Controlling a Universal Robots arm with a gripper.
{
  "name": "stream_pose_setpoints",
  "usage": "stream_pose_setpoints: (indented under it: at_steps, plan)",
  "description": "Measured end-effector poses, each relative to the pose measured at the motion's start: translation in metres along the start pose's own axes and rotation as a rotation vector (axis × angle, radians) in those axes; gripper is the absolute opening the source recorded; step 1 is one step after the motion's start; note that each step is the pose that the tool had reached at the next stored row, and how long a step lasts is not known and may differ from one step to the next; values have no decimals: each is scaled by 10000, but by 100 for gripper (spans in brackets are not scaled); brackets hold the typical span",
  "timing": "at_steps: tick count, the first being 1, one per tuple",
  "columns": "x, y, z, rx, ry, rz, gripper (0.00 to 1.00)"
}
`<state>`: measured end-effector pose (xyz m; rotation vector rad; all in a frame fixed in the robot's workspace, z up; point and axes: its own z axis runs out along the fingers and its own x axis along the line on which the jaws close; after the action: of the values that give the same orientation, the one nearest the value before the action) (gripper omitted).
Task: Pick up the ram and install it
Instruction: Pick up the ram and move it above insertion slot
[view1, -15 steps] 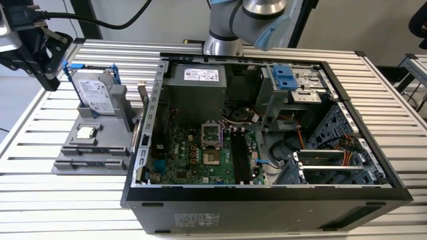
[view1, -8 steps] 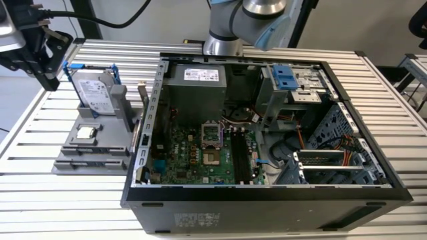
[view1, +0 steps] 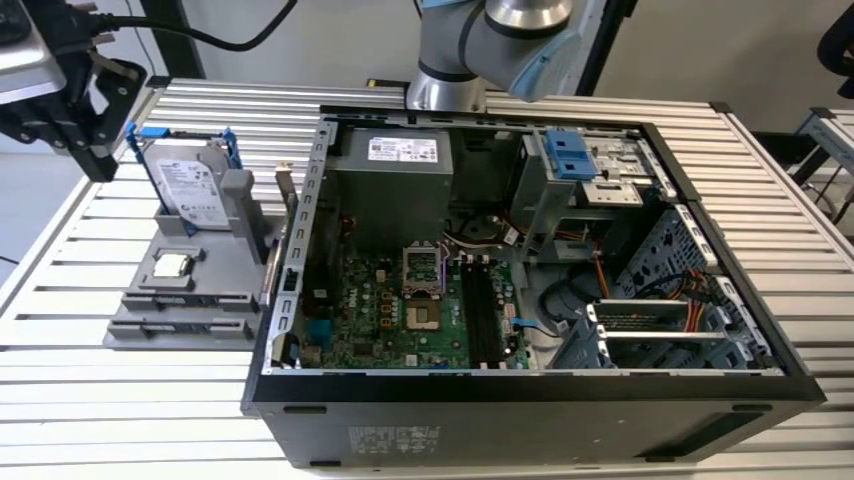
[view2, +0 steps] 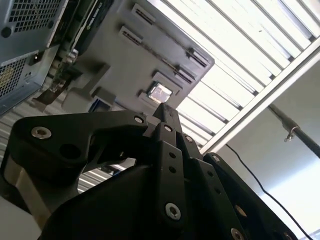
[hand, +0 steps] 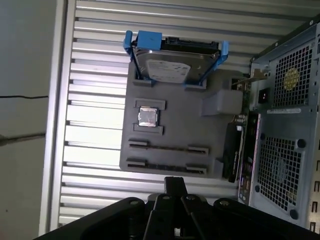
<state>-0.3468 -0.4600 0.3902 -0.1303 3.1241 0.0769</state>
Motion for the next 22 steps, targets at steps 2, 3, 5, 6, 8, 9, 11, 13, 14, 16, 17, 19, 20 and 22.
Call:
stream_pose_setpoints:
  at_steps: [2,3,5,6,8,9,11,13,14,16,17,19,20,22]
  plan:
    - [0,0,0,-4,12,-247,0]
    - [0,0,0,-6,19,-384,0]
    - [0,0,0,-10,33,-671,0]
    - [0,0,0,-13,40,-825,0]
    - [0,0,0,-18,56,-1153,0]
    - [0,0,0,-20,64,-1317,0]
    - [0,0,0,-26,80,-1651,0]
    - [0,0,0,-31,97,-2003,0]
    - [0,0,0,-34,106,-2176,0]
    - [0,0,0,-40,123,-2535,0]
    - [0,0,-1,-42,133,-2721,0]
    - [0,0,0,-49,150,-3085,0]
    - [0,0,0,-52,158,-3260,0]
    - [0,0,0,-57,177,-3641,0]
